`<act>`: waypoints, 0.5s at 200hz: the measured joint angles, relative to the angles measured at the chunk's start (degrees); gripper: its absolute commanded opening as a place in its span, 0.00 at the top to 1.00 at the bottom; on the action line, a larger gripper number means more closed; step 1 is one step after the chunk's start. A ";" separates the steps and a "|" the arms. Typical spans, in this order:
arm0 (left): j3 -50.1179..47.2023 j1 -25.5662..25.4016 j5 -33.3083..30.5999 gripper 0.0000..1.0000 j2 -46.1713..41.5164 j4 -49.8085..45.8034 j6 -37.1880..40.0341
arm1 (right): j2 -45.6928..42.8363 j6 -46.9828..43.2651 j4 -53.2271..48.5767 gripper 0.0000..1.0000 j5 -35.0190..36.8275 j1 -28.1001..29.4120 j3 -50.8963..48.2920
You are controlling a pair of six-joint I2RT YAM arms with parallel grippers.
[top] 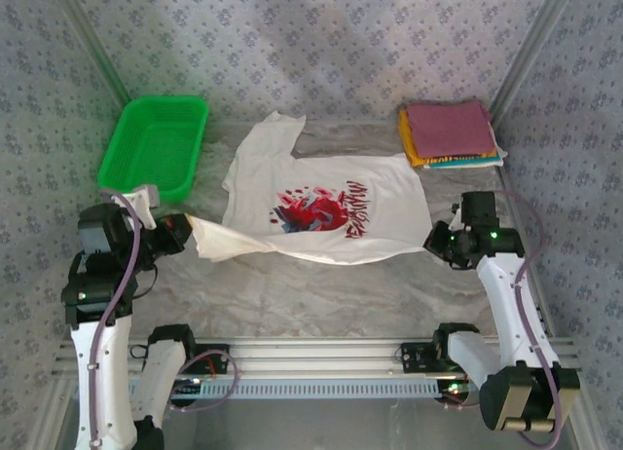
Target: Fold and stack the t-shirts
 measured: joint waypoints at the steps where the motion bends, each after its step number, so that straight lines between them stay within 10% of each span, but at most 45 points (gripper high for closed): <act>1: 0.09 0.00 0.02 1.00 0.00 0.00 0.04 | 0.00 0.00 0.00 1.00 0.00 0.00 0.00; 100: 4.55 -0.26 0.46 1.00 20.00 8.66 6.82 | 18.58 -3.98 5.29 1.00 0.50 0.66 10.12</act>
